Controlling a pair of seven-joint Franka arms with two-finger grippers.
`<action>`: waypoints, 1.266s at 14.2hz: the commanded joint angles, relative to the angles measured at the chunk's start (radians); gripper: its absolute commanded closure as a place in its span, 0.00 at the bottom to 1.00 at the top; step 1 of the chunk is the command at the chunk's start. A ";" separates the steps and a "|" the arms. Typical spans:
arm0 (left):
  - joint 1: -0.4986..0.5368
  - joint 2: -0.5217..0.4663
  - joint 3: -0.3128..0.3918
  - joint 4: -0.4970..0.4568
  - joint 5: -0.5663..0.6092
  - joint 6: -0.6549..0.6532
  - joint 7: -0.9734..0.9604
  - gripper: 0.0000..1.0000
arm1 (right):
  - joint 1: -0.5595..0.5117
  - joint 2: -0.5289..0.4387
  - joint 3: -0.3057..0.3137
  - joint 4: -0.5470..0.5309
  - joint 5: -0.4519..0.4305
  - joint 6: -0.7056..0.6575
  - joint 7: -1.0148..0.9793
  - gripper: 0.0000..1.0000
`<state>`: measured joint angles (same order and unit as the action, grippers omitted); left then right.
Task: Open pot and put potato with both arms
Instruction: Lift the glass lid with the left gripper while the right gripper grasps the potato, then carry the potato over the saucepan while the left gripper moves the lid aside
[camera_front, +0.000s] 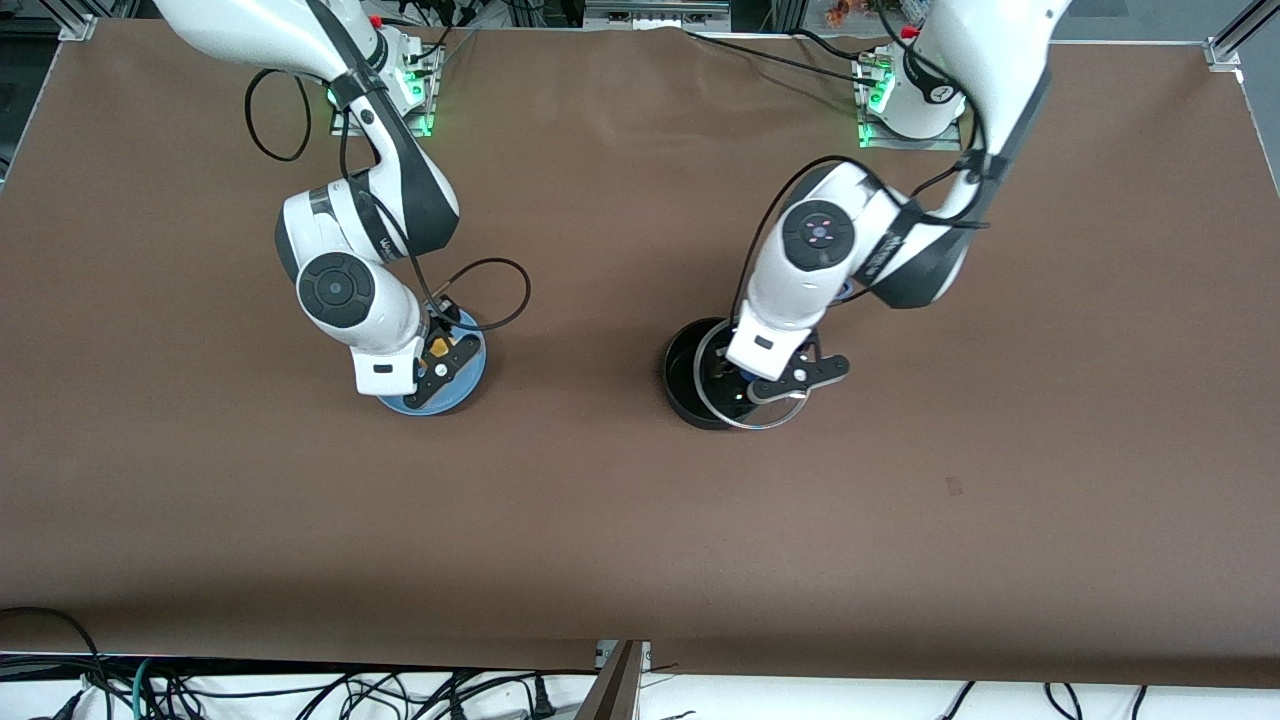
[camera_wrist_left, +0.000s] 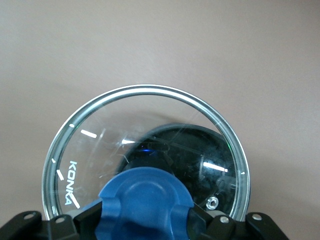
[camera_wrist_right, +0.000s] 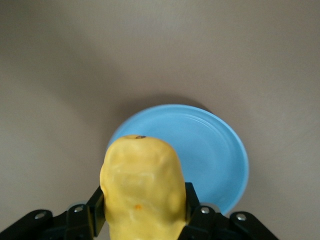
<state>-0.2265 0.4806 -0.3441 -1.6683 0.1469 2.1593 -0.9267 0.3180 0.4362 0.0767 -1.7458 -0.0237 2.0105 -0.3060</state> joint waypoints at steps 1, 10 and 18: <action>0.058 -0.089 -0.004 -0.007 -0.059 -0.088 0.124 0.51 | 0.015 0.007 0.067 0.078 0.048 -0.024 0.296 0.74; 0.239 -0.200 -0.003 -0.051 -0.090 -0.233 0.445 0.51 | 0.239 0.122 0.077 0.266 0.047 0.058 1.172 0.74; 0.367 -0.246 -0.003 -0.198 -0.095 -0.109 0.684 0.51 | 0.352 0.237 0.078 0.310 0.047 0.418 1.646 0.68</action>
<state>0.0953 0.3023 -0.3413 -1.7685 0.0913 1.9847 -0.3335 0.6425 0.6157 0.1581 -1.5023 0.0158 2.4010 1.2692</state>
